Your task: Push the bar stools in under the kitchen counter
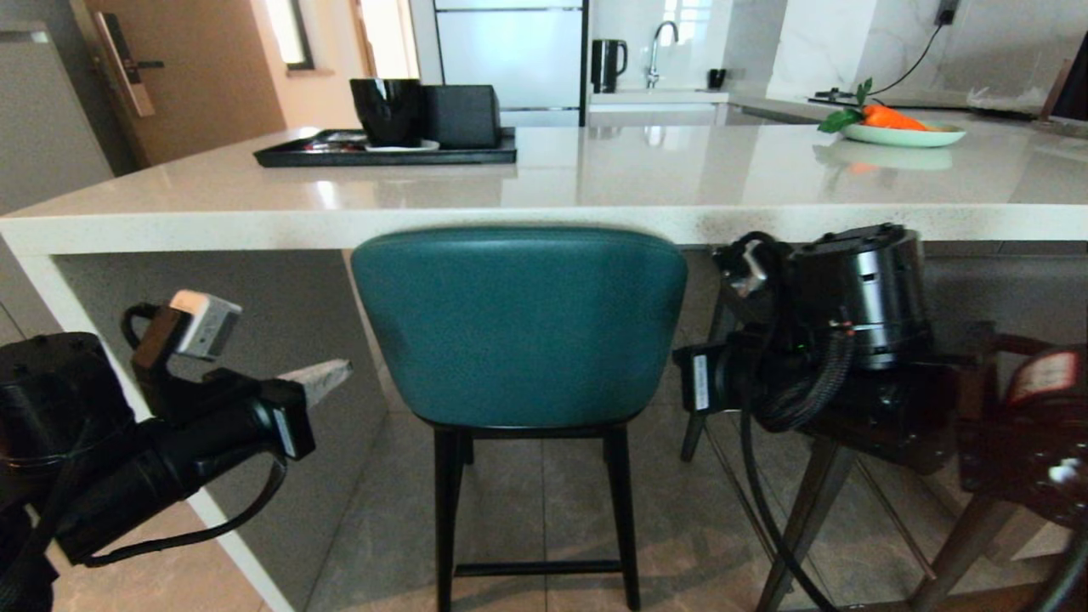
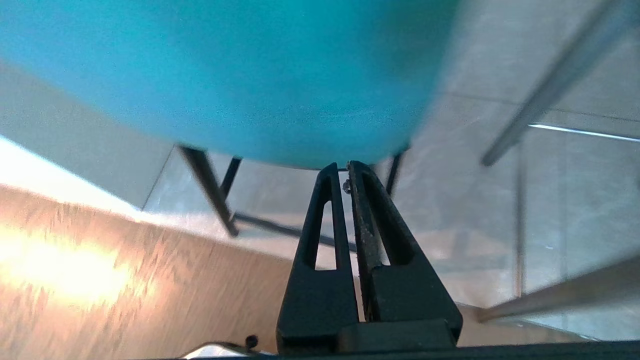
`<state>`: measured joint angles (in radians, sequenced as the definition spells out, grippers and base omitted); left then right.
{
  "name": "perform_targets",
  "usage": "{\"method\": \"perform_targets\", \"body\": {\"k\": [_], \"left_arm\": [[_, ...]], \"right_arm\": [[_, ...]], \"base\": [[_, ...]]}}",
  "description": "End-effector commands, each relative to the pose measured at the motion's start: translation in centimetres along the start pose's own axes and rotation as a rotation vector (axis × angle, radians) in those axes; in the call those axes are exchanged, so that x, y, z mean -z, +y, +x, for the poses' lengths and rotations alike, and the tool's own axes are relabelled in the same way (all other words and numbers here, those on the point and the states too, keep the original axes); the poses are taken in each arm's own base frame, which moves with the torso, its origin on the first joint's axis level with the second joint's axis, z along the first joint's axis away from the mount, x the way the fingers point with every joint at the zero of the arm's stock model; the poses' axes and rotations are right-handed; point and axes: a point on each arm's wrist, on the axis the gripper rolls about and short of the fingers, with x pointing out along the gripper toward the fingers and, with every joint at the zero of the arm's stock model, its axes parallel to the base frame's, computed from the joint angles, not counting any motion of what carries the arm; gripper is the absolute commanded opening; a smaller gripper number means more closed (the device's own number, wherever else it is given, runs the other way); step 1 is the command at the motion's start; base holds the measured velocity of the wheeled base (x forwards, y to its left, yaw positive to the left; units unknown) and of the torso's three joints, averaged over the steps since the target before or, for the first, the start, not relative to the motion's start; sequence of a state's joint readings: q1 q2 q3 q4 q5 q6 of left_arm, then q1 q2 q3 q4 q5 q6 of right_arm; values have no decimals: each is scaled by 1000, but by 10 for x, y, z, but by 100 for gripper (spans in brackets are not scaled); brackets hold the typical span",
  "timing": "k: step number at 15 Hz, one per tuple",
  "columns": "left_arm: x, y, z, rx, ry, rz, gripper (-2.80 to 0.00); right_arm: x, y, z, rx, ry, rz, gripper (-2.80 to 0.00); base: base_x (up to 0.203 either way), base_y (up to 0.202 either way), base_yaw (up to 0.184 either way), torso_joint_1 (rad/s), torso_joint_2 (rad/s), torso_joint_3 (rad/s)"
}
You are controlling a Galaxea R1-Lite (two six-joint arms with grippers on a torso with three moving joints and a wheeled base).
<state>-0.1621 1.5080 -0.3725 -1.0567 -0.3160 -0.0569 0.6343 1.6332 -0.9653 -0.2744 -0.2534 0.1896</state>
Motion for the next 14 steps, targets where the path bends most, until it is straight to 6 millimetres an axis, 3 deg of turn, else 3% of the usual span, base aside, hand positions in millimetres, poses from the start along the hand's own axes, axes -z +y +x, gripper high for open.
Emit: {"method": "perform_targets", "body": {"k": [1,3,6,8,10,14], "left_arm": [[-26,-13,-36,9,-121,29,-280],[-38,-18,-65,-8,-161,-14,-280],[-48,-24,-108,2,-196,-93,-280],[-49,-39,-141,42,-213,-95,-280],[-46,-53,-169,58,-197,-109,-280],[-53,-74,-209,53,-308,-43,-280]], "right_arm": [[-14,-23,-47,29,-101,40,-280],[-10,-47,-83,91,-156,69,-280],[-1,-77,-154,196,-267,110,-280],[20,-90,-195,293,-316,133,-280],[45,-95,-223,379,-356,131,-280],[75,-89,-272,527,-459,82,-280]], "base": [[0,0,0,0,0,0],[0,0,0,0,0,0],[0,0,0,0,0,0],[0,0,0,0,0,0],[0,0,0,0,0,0],[0,0,0,0,0,0]]}}
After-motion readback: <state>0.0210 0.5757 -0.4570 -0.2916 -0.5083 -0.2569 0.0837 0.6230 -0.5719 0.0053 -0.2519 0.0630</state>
